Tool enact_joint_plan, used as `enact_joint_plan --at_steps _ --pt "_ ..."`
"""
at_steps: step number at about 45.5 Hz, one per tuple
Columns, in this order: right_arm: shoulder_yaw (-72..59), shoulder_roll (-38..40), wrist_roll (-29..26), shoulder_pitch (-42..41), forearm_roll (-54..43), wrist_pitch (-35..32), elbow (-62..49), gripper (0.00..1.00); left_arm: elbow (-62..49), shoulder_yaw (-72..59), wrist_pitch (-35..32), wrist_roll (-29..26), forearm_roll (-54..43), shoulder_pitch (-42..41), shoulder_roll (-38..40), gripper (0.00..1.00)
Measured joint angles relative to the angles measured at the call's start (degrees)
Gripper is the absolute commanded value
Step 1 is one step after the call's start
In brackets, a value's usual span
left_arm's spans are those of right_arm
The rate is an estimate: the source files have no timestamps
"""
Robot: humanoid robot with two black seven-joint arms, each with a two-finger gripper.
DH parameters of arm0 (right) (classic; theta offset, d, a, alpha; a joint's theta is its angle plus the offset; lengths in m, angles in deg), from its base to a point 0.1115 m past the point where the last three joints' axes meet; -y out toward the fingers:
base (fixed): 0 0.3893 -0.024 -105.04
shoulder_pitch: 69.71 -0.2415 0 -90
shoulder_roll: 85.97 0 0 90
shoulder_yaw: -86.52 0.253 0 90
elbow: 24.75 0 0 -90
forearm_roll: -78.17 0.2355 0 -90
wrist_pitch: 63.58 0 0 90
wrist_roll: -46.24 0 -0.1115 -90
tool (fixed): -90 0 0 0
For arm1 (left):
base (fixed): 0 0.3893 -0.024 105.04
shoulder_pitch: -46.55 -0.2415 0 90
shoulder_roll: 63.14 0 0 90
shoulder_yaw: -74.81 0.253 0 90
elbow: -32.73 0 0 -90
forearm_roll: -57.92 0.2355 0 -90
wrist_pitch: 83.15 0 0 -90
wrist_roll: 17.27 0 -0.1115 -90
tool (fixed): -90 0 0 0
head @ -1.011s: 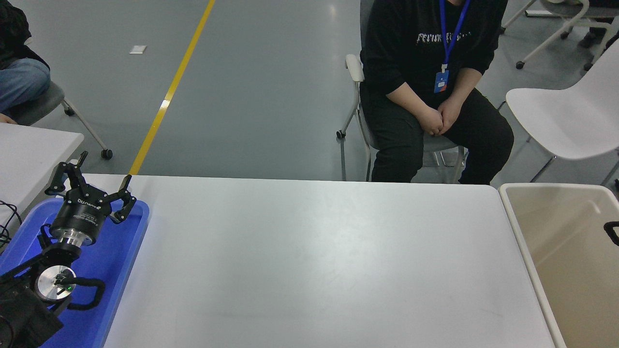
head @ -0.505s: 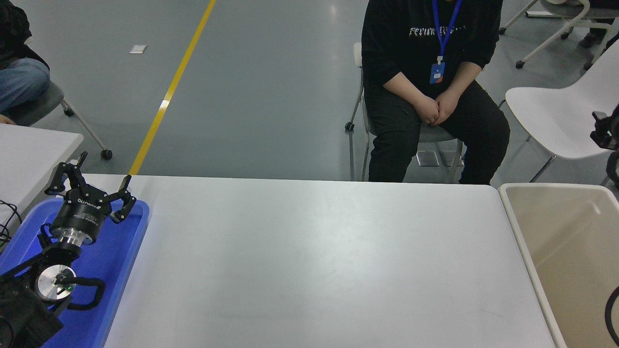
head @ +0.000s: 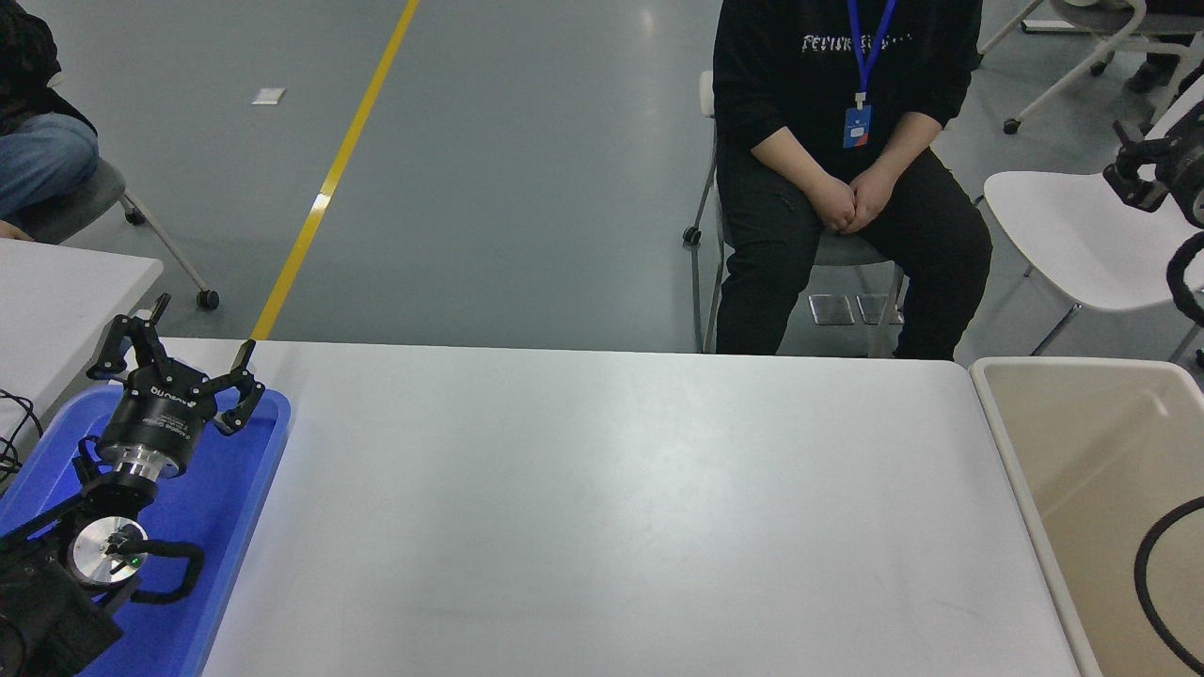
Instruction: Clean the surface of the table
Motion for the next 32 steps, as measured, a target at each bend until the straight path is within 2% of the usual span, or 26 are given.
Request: enact_joint_plan --at_steps 14,32 --pt "2.1 -3.6 5.4 8.3 -0.5 -0.1 7.7 0.98 0.0 0.0 0.0 0.0 0.0 0.0 0.0 1.00" --pt "4.3 -8.5 9.1 17.1 -0.9 -0.2 10.1 0.98 0.0 0.0 0.0 0.0 0.0 0.0 0.0 1.00"
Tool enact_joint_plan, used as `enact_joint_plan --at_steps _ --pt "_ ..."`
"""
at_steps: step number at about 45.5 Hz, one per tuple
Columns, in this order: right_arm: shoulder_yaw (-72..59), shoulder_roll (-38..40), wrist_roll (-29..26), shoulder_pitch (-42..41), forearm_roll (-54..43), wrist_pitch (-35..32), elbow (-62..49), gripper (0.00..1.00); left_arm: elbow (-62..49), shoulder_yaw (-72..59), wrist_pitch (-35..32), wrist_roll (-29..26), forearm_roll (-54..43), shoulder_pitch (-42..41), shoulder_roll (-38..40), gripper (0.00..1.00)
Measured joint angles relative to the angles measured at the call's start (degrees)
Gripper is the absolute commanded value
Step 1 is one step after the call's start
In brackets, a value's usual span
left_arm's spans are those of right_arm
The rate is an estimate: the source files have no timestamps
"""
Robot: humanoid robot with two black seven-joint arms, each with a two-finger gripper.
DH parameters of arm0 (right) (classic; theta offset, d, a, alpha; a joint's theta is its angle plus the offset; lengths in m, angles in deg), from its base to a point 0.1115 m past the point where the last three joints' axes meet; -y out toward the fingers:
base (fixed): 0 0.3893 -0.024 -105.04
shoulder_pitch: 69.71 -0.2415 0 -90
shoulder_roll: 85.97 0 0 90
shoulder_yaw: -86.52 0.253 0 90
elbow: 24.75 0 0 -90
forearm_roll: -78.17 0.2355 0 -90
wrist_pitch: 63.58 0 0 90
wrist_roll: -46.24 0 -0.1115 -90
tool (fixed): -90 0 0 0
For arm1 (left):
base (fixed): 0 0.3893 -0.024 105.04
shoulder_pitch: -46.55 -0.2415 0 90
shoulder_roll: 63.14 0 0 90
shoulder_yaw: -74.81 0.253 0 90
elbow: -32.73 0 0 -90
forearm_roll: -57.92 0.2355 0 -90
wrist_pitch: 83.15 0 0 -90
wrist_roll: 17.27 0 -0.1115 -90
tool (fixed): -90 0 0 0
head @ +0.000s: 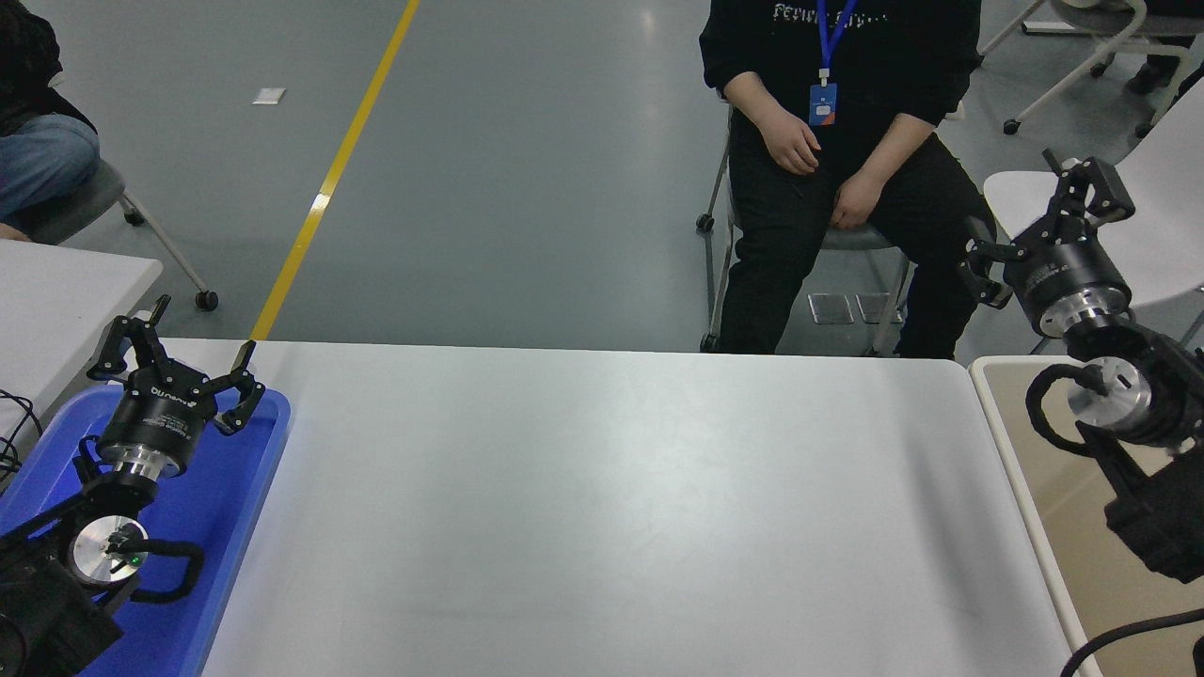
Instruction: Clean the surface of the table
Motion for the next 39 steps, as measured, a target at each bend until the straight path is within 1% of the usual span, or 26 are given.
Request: enact_joint_plan --at_steps 11,24,39 --pt "0.5 -4.2 2.9 3.5 -0.3 0.0 -0.2 0.98 0.0 0.0 0.0 0.0 0.0 0.0 0.0 1.00" --pt "0.2 -8.4 7.5 4.7 -0.4 0.0 -1.5 0.98 0.0 0.0 0.0 0.0 0.0 0.0 0.0 1.00" --pt "0.1 -9.9 9.0 4.6 -0.4 0.0 -1.9 0.98 0.0 0.0 0.0 0.0 0.0 0.0 0.0 1.00"
